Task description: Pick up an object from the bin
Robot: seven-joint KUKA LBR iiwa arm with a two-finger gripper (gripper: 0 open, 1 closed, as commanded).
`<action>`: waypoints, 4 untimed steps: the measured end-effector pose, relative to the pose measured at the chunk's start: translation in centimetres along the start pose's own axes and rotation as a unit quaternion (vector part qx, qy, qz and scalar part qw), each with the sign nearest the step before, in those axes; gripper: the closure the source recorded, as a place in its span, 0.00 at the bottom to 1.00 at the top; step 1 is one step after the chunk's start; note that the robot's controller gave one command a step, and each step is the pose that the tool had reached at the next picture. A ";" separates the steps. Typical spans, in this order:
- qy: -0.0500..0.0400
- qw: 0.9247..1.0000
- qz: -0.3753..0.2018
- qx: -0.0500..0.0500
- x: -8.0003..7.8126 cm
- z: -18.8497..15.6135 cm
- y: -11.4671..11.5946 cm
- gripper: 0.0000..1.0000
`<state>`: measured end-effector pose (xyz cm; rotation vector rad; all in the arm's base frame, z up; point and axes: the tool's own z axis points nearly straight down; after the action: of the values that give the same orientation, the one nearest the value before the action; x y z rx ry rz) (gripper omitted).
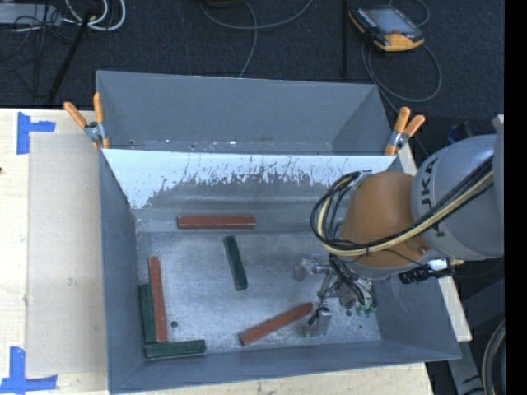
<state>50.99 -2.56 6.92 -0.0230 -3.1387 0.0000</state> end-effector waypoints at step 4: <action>0.000 1.000 -0.001 0.000 0.0 0.0 0.0 0.00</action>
Offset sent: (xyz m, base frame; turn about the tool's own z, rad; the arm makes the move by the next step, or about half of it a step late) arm 0.0000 0.0000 0.0000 0.0000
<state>50.99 -2.55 6.92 -0.0214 -3.1387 0.0003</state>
